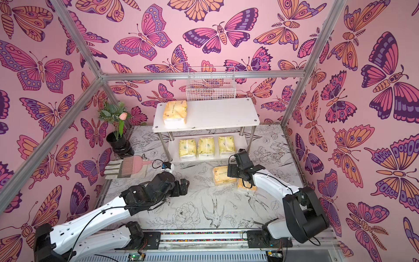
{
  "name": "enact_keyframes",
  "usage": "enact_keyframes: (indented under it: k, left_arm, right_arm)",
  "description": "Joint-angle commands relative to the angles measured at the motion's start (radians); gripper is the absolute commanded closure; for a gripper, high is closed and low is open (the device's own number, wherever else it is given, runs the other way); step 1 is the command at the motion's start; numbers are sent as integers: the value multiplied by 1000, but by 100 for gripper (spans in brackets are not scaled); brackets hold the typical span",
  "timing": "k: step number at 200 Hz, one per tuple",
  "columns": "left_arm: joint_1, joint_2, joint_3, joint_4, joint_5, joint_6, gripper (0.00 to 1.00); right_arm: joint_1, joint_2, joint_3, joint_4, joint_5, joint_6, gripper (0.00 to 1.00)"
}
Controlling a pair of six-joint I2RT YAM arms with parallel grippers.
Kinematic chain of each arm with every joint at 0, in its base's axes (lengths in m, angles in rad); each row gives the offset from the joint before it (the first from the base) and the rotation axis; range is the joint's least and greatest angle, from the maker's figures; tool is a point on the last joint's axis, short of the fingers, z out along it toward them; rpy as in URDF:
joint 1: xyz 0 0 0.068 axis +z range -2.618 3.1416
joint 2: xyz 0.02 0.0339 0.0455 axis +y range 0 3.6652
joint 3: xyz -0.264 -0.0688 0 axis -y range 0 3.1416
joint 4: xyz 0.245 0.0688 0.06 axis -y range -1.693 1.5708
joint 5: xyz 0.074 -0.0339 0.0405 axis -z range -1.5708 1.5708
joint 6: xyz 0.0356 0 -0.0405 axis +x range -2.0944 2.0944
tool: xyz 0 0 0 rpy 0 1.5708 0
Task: Place the tissue boxes on the shelf by color
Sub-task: Adjust the box of tissues at the center of the board.
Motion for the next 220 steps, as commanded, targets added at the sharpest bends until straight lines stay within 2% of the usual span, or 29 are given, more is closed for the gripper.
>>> enact_keyframes:
  k: [1,51,90,127,158,193,220]
  left_arm:
    - [-5,-4,-27,32,-22,-21,0]
    - [-5,-10,-42,35,-13,-23,0]
    - [-4,-9,-45,39,-8,-23,0]
    - [-4,-12,-45,45,-5,-25,0]
    - [-3,-20,-46,50,2,-23,0]
    - [-4,-43,-52,49,6,-19,0]
    - [-4,-56,-63,49,1,-20,0]
  right_arm:
    - [-7,61,55,48,-43,-18,10]
    - [-7,185,102,79,-103,-11,12]
    - [-6,200,92,88,-151,6,14]
    - [0,129,15,106,-178,58,14]
    - [30,-32,-41,81,-195,103,14]
    - [51,-201,-64,0,-129,123,13]
    - [51,-241,-54,-23,-54,102,12]
